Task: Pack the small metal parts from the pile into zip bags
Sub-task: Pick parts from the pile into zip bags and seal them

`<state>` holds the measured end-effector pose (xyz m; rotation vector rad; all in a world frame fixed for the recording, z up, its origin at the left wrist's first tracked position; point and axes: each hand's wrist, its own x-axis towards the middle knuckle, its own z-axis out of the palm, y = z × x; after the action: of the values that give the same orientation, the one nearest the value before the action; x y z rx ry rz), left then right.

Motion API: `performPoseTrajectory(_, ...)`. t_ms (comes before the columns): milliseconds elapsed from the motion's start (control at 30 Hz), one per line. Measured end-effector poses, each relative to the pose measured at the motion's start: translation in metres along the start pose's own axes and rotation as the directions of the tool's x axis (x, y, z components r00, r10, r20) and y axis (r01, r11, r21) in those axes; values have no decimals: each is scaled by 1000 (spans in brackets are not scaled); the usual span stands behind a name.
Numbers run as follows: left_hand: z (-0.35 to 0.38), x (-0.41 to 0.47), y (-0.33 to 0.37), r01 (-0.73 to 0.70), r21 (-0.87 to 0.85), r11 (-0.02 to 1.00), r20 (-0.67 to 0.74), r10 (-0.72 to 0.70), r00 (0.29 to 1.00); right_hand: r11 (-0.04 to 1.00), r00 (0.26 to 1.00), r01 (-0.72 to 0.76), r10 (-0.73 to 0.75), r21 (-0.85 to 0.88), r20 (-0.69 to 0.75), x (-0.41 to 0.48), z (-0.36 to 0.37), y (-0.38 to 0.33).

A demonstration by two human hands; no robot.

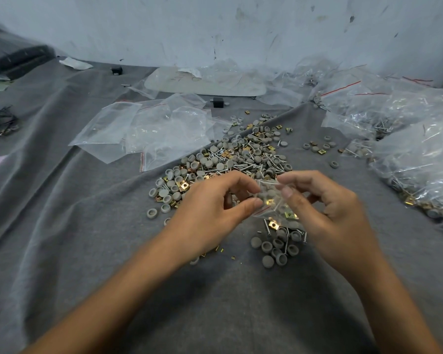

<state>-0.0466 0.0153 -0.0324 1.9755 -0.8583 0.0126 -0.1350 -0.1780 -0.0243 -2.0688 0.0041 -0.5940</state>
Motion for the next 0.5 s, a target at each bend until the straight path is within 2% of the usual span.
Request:
performPoseTrajectory(167,0,0,1,42,-67,997,-21,-44,999,1000,1000,-6,6,-7,3,0,1,-1)
performPoseTrajectory(367,0,0,6,82,-204,976,29,-78,997,1000,1000,0,0,4,-1,0,0,-1)
performPoseTrajectory(500,-13,1,4,80,-223,971,-28,-89,996,1000,999,6,-5,23,-47,1,-3,1)
